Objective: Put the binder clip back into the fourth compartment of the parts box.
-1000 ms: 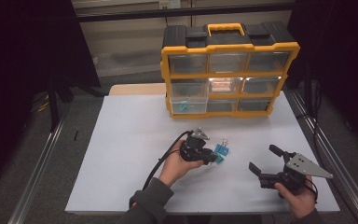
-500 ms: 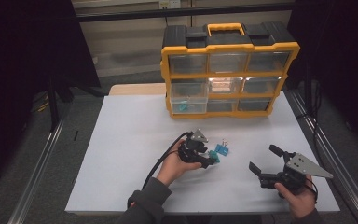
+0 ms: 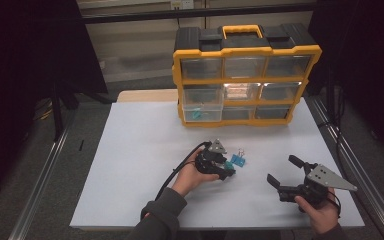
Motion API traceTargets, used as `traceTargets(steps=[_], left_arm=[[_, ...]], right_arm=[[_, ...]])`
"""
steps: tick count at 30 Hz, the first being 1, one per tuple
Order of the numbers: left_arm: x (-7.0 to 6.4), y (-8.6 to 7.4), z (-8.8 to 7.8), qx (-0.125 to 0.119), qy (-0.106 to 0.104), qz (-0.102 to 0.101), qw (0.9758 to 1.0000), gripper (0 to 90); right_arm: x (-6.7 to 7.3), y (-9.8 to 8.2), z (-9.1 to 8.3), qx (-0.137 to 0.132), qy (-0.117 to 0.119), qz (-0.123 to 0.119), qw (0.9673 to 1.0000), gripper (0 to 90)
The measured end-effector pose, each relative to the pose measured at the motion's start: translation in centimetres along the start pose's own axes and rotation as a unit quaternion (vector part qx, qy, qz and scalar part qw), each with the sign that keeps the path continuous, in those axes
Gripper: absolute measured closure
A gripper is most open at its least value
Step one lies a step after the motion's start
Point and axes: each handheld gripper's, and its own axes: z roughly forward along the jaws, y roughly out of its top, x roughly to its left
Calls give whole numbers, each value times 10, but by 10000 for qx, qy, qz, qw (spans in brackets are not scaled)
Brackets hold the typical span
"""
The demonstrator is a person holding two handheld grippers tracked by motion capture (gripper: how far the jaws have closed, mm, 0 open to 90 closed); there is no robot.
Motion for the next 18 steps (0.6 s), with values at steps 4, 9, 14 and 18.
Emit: traceTargets(steps=[4,9,14,18], left_arm=[[0,0,0,-11,9,-130,9999,481],[-1,0,-4,-49,-19,-506,9987,489],[-1,3,-15,122,58,-586,9982,500],[2,1,-20,-98,-152,-762,9969,501]], right_arm=[[0,0,0,1,4,5,10000,6],[-1,0,0,-2,-6,-4,10000,6],[0,0,0,7,-11,1,10000,6],[0,0,1,2,-4,-23,10000,6]])
